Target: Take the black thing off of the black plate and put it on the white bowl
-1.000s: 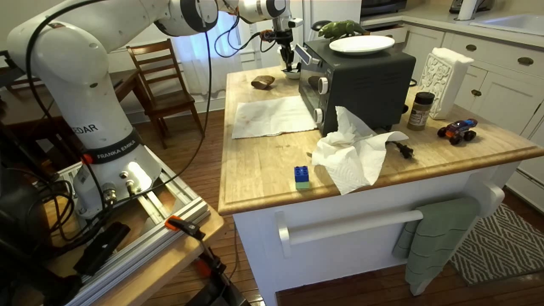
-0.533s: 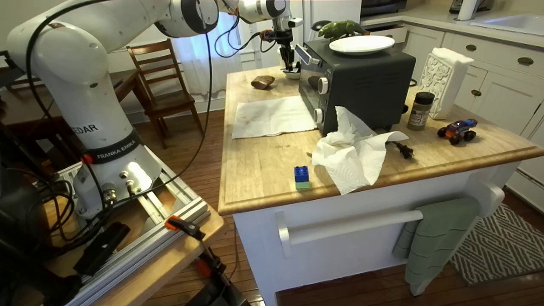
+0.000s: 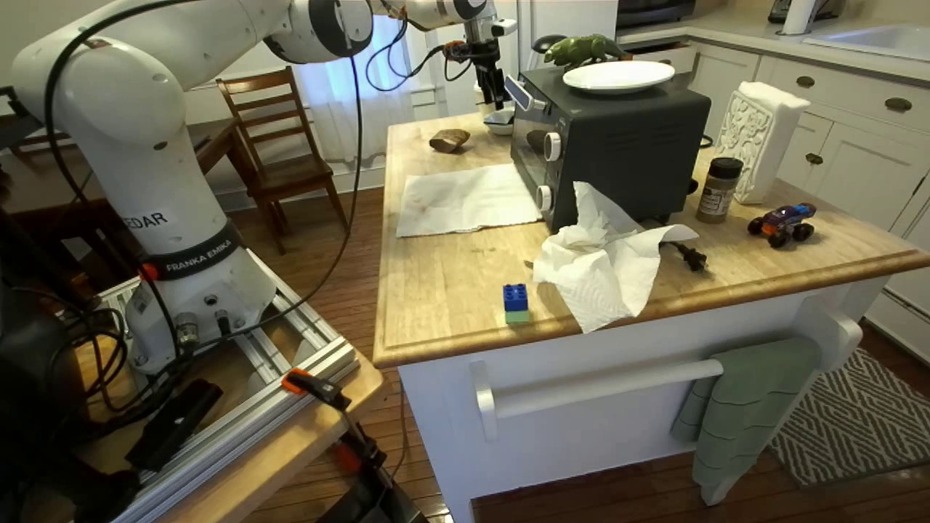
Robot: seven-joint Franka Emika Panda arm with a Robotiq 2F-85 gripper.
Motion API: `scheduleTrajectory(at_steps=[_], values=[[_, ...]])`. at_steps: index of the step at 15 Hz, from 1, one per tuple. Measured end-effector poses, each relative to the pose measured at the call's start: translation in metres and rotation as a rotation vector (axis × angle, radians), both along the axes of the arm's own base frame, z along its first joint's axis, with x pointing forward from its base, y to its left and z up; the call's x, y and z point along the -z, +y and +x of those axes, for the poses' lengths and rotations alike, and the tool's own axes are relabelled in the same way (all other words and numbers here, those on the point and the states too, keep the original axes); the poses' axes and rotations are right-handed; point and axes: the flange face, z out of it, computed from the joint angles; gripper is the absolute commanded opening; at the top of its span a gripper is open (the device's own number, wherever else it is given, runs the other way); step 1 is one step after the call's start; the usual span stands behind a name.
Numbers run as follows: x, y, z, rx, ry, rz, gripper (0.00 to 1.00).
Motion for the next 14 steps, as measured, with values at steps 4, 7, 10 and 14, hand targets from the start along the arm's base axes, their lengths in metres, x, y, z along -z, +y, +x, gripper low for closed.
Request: scheduleTrajectory(at_steps=[4, 7, 10, 14], values=[[0.008, -0.009, -0.008, 0.016, 0.088, -0.034, 1.00], [0.010, -0.022, -0.014, 0.020, 0.149, -0.063, 1.00], [0.010, -0.034, -0.013, 0.002, 0.159, -0.071, 1.00], [0.011, -0.037, -0.012, -0.024, 0.163, -0.070, 1.00]])
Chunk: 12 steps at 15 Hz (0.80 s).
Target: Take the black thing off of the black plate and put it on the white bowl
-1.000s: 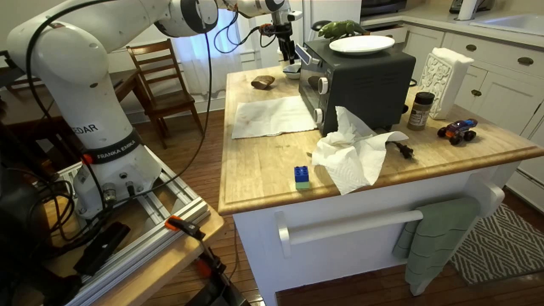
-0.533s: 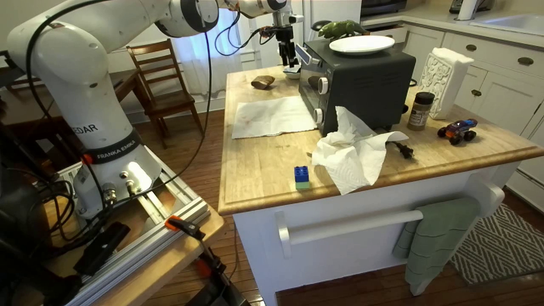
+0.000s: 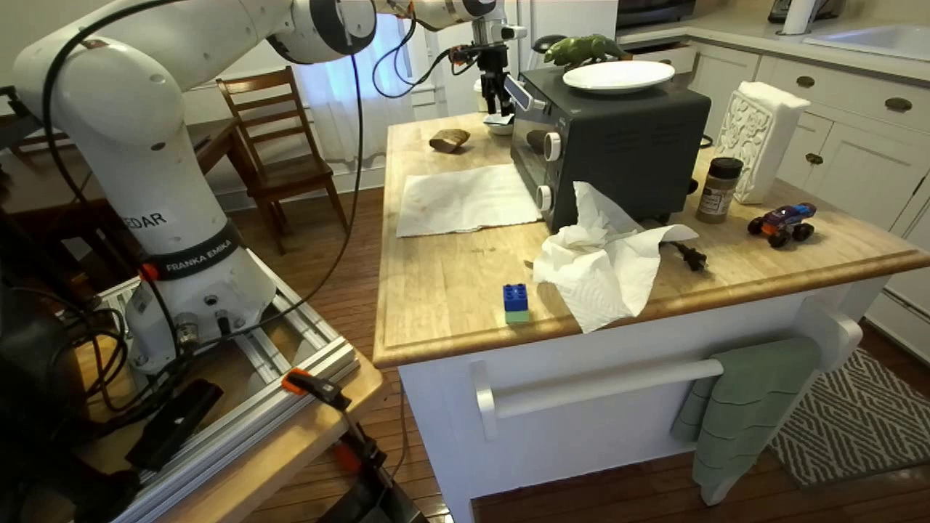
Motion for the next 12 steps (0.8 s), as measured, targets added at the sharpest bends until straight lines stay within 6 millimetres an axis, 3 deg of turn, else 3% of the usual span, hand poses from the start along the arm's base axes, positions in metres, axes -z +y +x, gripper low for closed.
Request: scheduleTrajectory(at_steps=[9, 12], values=[[0.004, 0.003, 0.002, -0.035, -0.008, 0.021, 1.00], [-0.024, 0.009, -0.002, -0.036, 0.007, 0.033, 1.00]])
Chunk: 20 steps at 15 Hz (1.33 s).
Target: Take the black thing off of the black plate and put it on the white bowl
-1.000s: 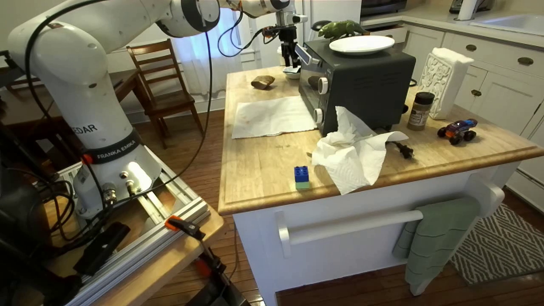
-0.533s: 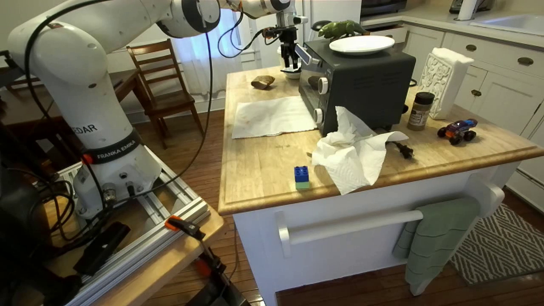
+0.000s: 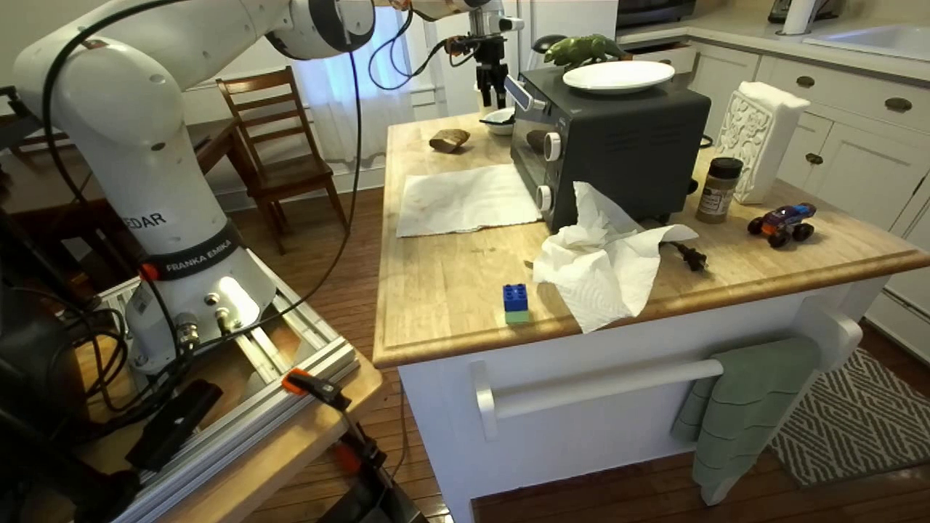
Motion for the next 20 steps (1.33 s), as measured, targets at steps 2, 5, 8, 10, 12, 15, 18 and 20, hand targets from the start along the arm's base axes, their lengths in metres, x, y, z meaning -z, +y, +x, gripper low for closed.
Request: scheduleTrajectory(at_steps=[2, 5, 8, 10, 12, 15, 18, 20], values=[[-0.040, 0.003, -0.007, 0.004, 0.027, 0.010, 1.00], [-0.104, 0.006, -0.017, -0.050, 0.026, 0.064, 1.00], [-0.167, 0.010, -0.023, -0.149, -0.045, 0.098, 1.00], [-0.206, 0.012, -0.029, -0.202, -0.094, 0.110, 1.00], [-0.243, 0.013, -0.042, -0.231, -0.103, 0.117, 1.00], [-0.288, 0.014, -0.056, -0.274, -0.146, 0.122, 1.00], [-0.317, 0.013, -0.065, -0.327, -0.180, 0.116, 1.00], [-0.328, 0.010, -0.069, -0.349, -0.194, 0.111, 1.00]])
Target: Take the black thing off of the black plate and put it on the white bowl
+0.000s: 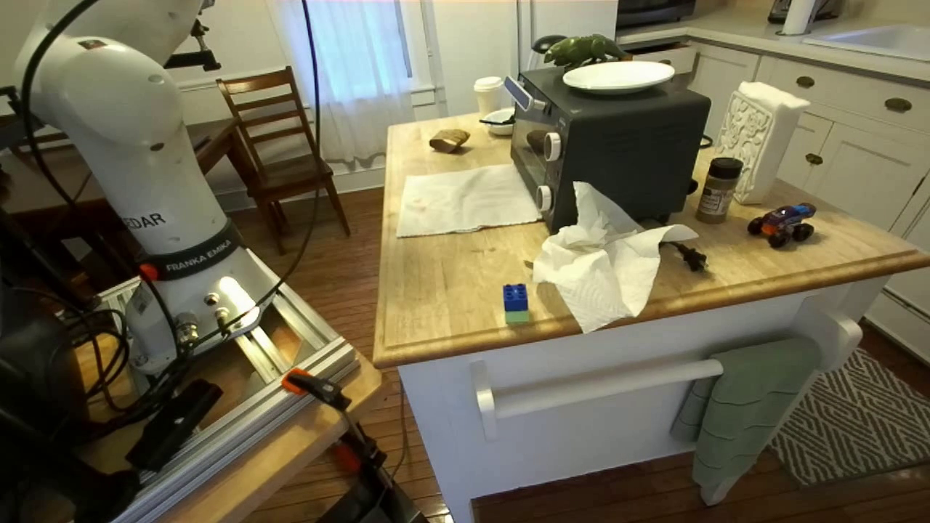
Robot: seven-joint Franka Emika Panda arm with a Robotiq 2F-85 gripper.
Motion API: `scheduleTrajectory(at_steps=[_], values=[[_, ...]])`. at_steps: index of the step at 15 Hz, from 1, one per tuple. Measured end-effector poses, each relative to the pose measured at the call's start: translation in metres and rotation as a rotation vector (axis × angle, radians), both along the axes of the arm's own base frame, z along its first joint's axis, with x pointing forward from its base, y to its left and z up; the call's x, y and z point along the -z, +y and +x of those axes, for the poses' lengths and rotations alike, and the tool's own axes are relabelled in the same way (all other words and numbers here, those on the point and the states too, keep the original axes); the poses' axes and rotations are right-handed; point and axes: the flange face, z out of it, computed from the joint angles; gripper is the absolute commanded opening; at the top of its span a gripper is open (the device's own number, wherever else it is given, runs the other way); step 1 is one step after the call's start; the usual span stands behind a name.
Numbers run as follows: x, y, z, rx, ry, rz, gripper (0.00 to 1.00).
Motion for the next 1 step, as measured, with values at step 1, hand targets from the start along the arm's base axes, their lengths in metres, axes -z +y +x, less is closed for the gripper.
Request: scheduleTrajectory(at_steps=[1], values=[[-0.0024, -0.0006, -0.0008, -0.004, -0.003, -0.001, 1.00]])
